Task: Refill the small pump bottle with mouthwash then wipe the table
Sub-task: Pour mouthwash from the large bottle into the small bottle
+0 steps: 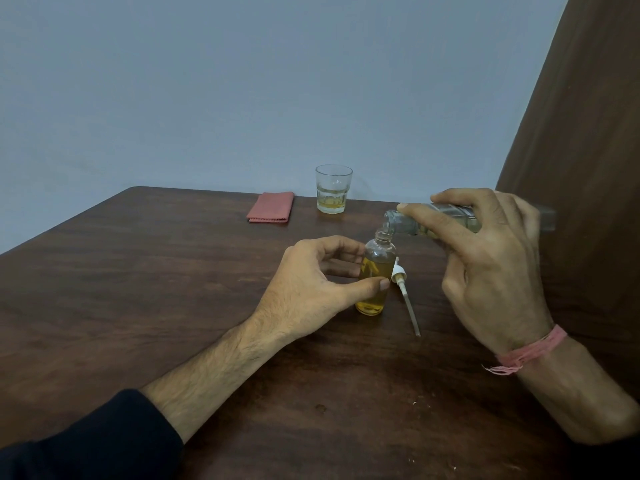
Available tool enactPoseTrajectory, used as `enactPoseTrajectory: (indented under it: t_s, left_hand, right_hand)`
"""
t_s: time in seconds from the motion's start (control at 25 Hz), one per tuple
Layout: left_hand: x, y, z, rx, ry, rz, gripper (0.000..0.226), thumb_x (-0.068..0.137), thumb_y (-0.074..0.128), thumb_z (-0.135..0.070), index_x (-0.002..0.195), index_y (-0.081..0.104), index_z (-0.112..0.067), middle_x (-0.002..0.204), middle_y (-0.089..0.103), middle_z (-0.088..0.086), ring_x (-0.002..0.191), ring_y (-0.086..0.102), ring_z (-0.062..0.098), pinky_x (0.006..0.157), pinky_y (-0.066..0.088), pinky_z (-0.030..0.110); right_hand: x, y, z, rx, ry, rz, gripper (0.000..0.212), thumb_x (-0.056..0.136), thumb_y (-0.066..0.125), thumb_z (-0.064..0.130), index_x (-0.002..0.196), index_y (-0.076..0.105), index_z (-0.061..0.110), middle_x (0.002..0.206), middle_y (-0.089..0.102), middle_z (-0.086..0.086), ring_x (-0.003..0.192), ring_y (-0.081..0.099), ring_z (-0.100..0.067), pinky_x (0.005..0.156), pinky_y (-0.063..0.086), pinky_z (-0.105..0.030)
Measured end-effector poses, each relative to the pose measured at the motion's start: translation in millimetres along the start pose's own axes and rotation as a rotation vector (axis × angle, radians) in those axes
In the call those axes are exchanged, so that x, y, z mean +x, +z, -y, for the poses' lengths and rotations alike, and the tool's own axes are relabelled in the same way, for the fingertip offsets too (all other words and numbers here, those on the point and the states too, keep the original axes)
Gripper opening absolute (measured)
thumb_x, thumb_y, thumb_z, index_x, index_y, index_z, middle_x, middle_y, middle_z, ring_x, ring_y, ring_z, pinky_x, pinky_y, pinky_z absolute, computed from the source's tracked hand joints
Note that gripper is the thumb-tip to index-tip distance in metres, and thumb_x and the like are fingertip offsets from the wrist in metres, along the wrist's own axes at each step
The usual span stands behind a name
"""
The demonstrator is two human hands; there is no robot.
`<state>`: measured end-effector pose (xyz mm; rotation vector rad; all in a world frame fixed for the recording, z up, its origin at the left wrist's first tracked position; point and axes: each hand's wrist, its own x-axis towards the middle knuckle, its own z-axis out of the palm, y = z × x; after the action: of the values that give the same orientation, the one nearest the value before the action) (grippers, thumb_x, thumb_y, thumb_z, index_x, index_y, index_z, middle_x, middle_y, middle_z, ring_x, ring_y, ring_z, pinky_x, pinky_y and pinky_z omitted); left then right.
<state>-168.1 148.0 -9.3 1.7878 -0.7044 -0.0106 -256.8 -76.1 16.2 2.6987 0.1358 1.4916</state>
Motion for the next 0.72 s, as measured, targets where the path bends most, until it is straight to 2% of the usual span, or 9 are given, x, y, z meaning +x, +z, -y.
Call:
enactPoseTrajectory:
  t_s: [0.44, 0.72]
  left_hand:
    - [-0.9, -0.4, -1.1, 0.005, -0.004, 0.005, 0.043, 0.082, 0.101, -0.040, 0.120, 0.084, -0.030, 0.109, 0.088, -0.016, 0.104, 0.082, -0.003, 0.088, 0.059, 0.007]
    - [-0.6, -1.1, -1.3, 0.009, -0.006, 0.011, 0.043, 0.081, 0.101, -0.040, 0.119, 0.084, -0.031, 0.110, 0.087, -0.018, 0.105, 0.081, -0.005, 0.087, 0.058, 0.005]
  right_hand:
    - [0.4, -2.3, 0.4, -0.031, -0.025, 0.004, 0.090, 0.071, 0.071, -0.017, 0.146, 0.069, 0.033, 0.137, 0.066, -0.009, 0.124, 0.061, -0.038, 0.115, 0.034, -0.058]
    - [0.4, -1.8, -0.2, -0.029, -0.030, 0.004, 0.091, 0.071, 0.072, -0.017, 0.147, 0.069, 0.033, 0.137, 0.066, -0.009, 0.124, 0.061, -0.038, 0.115, 0.034, -0.057]
